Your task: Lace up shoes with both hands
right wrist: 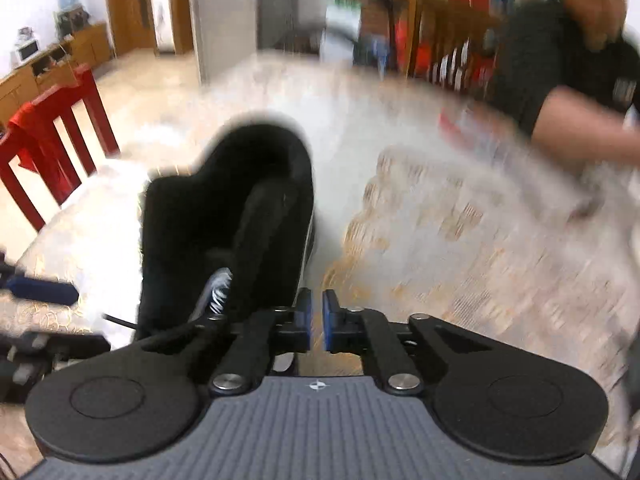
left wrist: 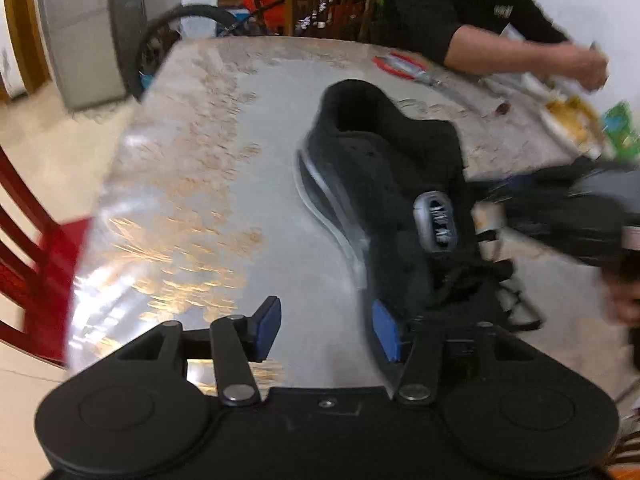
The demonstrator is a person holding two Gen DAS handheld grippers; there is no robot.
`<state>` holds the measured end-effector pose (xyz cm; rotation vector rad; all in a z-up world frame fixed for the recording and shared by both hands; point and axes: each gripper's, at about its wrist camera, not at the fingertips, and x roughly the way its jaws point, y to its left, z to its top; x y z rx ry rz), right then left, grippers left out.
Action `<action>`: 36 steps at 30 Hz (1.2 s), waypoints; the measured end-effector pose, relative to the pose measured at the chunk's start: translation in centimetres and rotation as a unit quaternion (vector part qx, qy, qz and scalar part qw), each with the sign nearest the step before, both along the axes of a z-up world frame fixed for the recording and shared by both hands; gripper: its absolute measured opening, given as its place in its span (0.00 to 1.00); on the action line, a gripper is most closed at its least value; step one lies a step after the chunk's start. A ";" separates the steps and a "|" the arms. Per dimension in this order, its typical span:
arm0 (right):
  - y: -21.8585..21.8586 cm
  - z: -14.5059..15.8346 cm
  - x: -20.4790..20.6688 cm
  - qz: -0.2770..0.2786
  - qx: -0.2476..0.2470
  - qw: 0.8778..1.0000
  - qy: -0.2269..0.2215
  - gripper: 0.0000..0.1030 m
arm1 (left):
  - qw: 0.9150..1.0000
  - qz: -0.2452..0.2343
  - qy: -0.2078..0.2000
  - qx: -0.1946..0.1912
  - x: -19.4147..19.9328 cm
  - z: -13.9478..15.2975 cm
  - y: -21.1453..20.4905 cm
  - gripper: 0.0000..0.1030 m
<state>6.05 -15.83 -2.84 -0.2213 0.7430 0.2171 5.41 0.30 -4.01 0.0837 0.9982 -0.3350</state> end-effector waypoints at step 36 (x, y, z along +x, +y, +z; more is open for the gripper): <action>0.0 16.4 -4.6 0.164 0.357 0.915 -0.087 0.02 | 0.986 0.052 -0.055 -0.146 -3.2 1.8 4.3 0.50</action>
